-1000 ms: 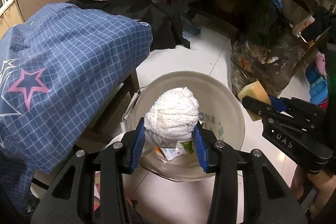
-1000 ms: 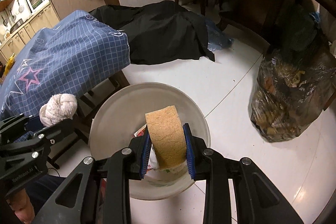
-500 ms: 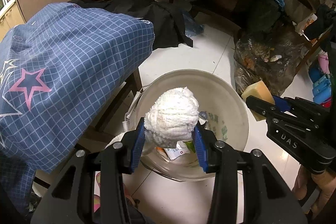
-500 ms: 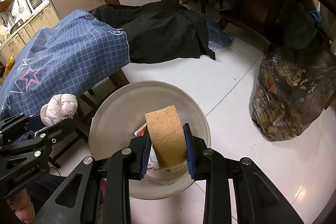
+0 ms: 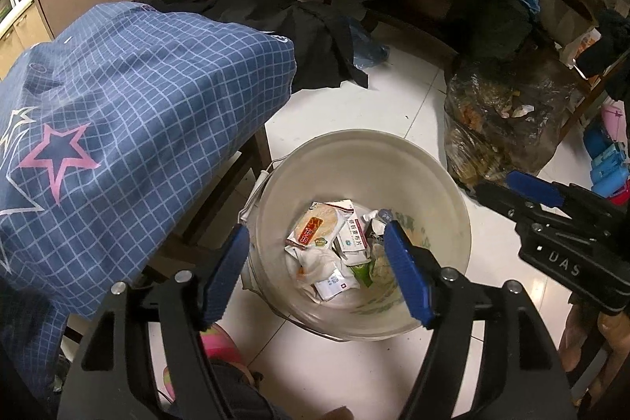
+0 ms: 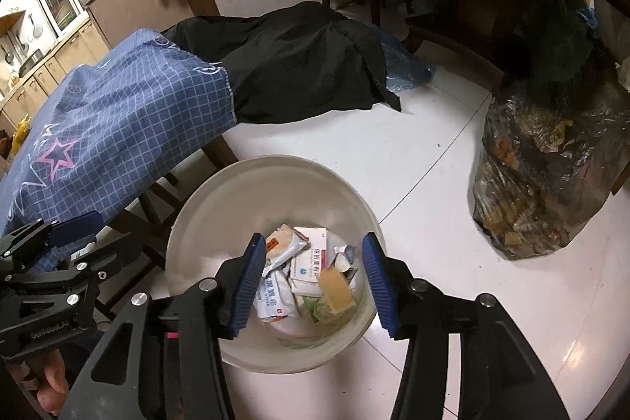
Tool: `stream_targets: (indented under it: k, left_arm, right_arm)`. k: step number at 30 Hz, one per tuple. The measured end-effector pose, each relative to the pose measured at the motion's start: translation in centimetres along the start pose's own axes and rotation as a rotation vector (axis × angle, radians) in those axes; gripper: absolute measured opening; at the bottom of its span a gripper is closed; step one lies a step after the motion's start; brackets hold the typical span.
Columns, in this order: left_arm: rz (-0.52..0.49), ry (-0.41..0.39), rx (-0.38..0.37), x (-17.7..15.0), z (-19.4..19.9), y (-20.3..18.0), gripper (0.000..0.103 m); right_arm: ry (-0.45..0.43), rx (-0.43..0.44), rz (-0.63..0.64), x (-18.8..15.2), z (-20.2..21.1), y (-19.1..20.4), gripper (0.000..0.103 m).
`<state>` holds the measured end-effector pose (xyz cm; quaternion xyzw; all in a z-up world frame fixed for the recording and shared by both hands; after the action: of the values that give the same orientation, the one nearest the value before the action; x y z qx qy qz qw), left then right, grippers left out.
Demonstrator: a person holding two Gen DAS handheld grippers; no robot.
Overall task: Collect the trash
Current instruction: 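Open both grippers to drop the towel and sponge into the bucket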
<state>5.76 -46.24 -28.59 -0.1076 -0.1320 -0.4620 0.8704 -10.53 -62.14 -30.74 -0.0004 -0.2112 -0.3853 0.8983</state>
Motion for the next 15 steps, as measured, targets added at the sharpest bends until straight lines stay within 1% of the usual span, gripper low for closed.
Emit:
stream_targets:
  k: [10,15]
  left_arm:
    - [0.003,0.002,0.0,0.05,-0.02,0.11,0.068]
    - [0.003,0.0,-0.008,0.05,0.12,0.14,0.069]
  right_arm:
    - [-0.005,-0.006,0.001,0.06,0.27,-0.43,0.052]
    - [-0.014,-0.003,0.013,0.22,0.64,-0.03,0.052]
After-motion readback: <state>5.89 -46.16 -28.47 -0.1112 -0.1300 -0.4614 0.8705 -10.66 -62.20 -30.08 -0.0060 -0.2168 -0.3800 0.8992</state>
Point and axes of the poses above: each gripper's, at about its wrist camera, not at the fingertips, and z roughly against the way its jaws point, y to its left, x to its top, the point moved 1 cm from there along -z, roughly the way its jaws point, and after that the axes turned 9 degrees about y, right-handed, at the moved point
